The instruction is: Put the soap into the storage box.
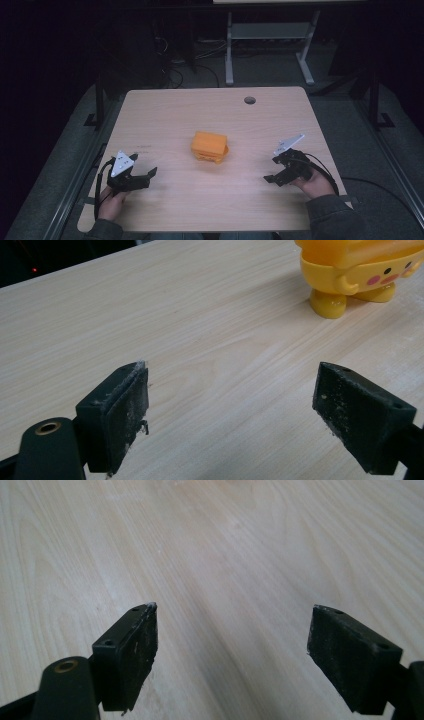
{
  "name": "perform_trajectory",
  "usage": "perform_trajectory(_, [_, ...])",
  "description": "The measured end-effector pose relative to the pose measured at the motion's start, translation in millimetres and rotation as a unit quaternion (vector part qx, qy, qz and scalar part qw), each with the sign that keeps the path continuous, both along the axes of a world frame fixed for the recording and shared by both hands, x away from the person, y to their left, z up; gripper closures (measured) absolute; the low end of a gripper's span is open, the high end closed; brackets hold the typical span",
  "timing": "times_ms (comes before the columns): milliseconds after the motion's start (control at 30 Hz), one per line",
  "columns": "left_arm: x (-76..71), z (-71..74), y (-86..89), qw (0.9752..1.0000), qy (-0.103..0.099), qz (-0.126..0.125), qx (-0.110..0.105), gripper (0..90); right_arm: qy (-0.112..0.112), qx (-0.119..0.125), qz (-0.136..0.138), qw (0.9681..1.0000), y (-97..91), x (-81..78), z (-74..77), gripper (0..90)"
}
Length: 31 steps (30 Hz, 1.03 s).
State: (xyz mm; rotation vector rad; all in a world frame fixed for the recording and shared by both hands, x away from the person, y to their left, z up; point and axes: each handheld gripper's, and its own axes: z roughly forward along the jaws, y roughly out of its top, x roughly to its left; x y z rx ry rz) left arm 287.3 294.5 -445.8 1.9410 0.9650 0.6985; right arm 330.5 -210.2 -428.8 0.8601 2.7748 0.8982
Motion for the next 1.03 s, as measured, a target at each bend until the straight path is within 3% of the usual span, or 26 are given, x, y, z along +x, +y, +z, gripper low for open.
perform_trajectory(667, [-1.6, -0.8, -2.4, 1.0, 0.0, -0.001, 0.0, 14.0, -0.004, 0.017, -0.036, 0.9992, -30.6, -32.8, -24.0, 19.5])
perform_trajectory(767, [-1.8, -0.7, -2.8, 1.0, 0.0, -0.001, 0.001, 14.0, -0.024, 0.021, -0.051, 0.9982, -35.1, -40.8, -27.9, 20.1])
perform_trajectory(800, [-2.0, -0.5, -2.7, 1.0, -0.001, -0.001, 0.001, 14.0, -0.035, 0.036, -0.061, 0.9969, -38.2, -47.9, -29.4, 20.9])
perform_trajectory(833, [-2.2, -0.4, -2.6, 1.0, -0.002, -0.001, 0.001, 14.0, -0.037, 0.05, -0.065, 0.9959, -40.6, -52.7, -30.9, 21.0])
perform_trajectory(967, [-1.8, -0.5, -3.2, 1.0, 0.0, 0.0, -0.001, 14.0, -0.032, 0.043, -0.079, 0.9954, -43.5, -62.4, -38.0, 18.9])
perform_trajectory(1033, [-2.2, -0.5, -3.3, 1.0, -0.001, 0.0, 0.0, 14.0, -0.042, 0.052, -0.079, 0.9947, -43.6, -66.9, -37.0, 18.0])
